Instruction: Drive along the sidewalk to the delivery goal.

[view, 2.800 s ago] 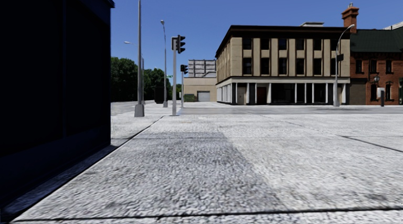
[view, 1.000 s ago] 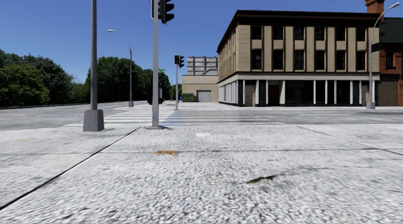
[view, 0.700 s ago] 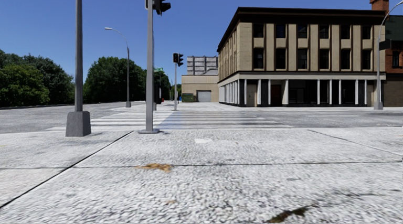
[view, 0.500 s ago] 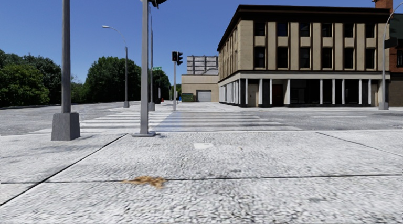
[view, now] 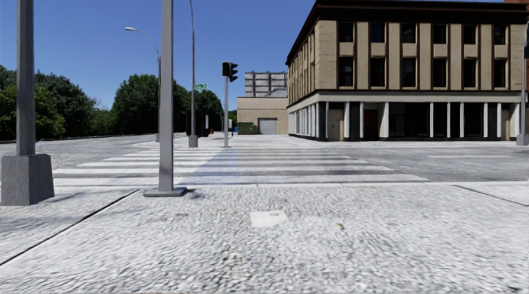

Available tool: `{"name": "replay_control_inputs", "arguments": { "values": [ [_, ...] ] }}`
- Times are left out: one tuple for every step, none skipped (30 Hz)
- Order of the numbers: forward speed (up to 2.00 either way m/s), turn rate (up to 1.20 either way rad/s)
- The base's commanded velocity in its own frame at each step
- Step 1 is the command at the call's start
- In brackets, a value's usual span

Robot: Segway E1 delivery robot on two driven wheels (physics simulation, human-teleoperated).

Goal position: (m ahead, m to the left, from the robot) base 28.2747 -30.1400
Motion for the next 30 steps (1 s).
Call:
{"name": "replay_control_inputs", "arguments": {
  "values": [
    [2.0,0.0],
    [2.0,0.0],
    [2.0,0.0],
    [2.0,0.0],
    [2.0,0.0],
    [2.0,0.0],
    [2.0,0.0],
    [2.0,0.0],
    [2.0,0.0],
    [2.0,0.0],
    [2.0,0.0],
    [2.0,0.0],
    [2.0,0.0],
    [2.0,0.0],
    [2.0,0.0],
    [2.0,0.0],
    [2.0,0.0],
    [2.0,0.0],
    [2.0,0.0],
    [2.0,0.0],
    [2.0,0.0],
    [2.0,0.0],
    [2.0,0.0],
    [2.0,0.0],
    [2.0,0.0],
    [2.0,0.0],
    [2.0,0.0],
    [2.0,0.0],
    [2.0,0.0],
    [2.0,0.0]
  ]
}}
